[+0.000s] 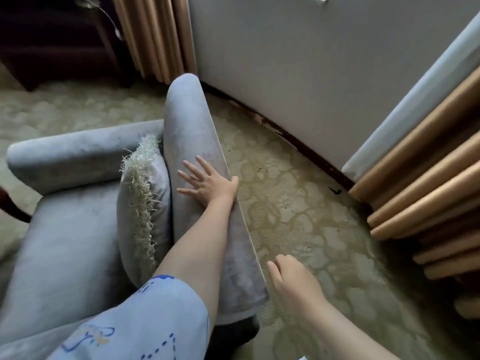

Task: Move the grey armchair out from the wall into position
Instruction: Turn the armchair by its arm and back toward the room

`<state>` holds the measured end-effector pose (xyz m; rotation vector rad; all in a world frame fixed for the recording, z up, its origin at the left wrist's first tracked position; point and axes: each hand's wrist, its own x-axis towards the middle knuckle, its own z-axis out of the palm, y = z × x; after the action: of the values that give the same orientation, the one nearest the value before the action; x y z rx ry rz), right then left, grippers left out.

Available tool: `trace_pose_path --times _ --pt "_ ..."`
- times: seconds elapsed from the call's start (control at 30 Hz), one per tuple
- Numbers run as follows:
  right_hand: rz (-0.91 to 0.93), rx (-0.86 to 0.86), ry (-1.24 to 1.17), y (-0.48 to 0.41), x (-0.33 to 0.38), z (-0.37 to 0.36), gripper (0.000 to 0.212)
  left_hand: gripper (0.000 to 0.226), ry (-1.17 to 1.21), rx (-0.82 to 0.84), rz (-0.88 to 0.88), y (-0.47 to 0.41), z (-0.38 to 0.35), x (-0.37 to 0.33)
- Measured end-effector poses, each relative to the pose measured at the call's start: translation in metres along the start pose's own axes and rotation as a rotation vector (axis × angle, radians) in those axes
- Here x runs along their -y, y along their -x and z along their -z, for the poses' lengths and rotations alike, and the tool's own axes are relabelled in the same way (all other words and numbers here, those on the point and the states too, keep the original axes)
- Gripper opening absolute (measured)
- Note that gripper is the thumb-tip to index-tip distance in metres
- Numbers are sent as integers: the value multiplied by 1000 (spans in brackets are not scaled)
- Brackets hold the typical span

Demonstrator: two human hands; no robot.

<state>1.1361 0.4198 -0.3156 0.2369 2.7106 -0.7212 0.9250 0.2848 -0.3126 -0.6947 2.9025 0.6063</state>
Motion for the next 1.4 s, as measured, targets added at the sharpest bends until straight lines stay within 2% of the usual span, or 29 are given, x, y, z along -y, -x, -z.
trace_pose_path --times 0.07,0.13,0.23,0.4,0.63,0.93,1.07,1.13,1.23,1.4 --pt "87 36 75 -7 -15 31 37 122 71 -4 156 5 1 -2" --pt "177 53 141 -28 -20 64 37 125 86 3 234 4 4 -4" --pt "332 45 206 -74 -4 102 34 122 49 40 233 -2 6 -4" --pt "638 -5 306 -166 60 132 32 112 -51 -20 219 -11 -8 -3" --pt "1002 -39 423 -270 160 131 35 103 -114 -123 204 -13 -21 2" --pt "1214 100 589 -360 228 97 37 103 -97 -11 272 -12 -20 0" --pt "1321 174 754 -412 238 96 40 88 -16 -40 321 -11 -22 1" --pt "1369 201 837 -439 243 100 41 78 23 -75 398 -13 -22 -2" --pt "1450 239 921 -474 249 109 43 70 90 -139 629 -21 -24 -15" --pt "1604 342 994 -514 268 114 47 78 132 -137 1032 -45 -16 -36"
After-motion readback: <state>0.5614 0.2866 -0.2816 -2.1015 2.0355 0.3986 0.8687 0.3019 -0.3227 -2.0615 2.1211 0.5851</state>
